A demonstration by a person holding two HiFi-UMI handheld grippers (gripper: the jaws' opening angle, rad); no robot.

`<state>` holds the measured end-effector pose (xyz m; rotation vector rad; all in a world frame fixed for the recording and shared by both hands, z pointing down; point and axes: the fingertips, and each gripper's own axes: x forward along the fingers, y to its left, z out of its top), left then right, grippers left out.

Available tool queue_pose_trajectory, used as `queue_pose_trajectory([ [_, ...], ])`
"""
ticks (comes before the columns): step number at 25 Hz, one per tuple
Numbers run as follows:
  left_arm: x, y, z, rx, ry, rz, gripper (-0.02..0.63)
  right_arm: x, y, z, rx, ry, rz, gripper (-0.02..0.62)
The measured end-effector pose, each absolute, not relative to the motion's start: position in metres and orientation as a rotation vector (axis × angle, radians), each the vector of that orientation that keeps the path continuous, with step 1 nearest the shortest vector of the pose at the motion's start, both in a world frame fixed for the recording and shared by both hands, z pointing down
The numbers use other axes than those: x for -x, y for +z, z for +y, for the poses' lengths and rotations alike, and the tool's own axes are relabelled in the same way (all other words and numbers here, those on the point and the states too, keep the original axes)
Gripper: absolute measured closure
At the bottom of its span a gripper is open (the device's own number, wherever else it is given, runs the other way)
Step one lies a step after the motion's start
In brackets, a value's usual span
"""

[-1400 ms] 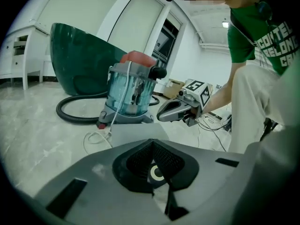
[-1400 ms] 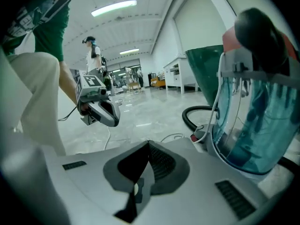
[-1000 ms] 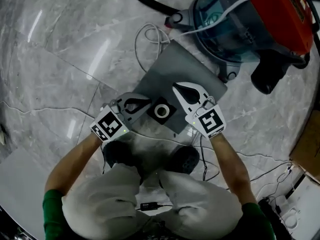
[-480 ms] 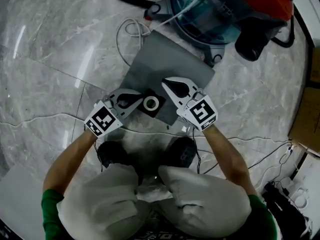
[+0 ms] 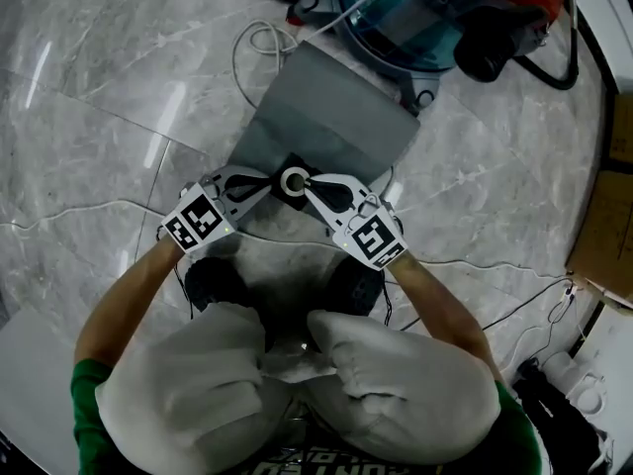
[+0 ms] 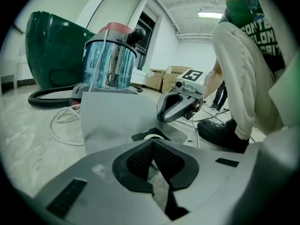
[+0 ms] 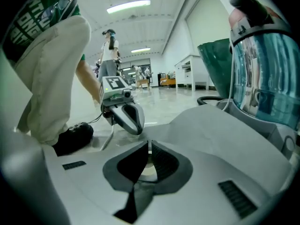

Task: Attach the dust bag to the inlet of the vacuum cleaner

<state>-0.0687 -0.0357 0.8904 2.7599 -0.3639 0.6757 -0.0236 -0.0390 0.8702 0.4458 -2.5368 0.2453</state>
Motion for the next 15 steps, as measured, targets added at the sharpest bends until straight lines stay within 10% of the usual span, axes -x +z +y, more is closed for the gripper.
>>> queue_pose_trajectory([
  [15,0.072,0.898,-0.01,-2.747,0.726,-0.316,0.596,0.029,0.938,0.02,-0.244,-0.193,-2.221,0.479],
])
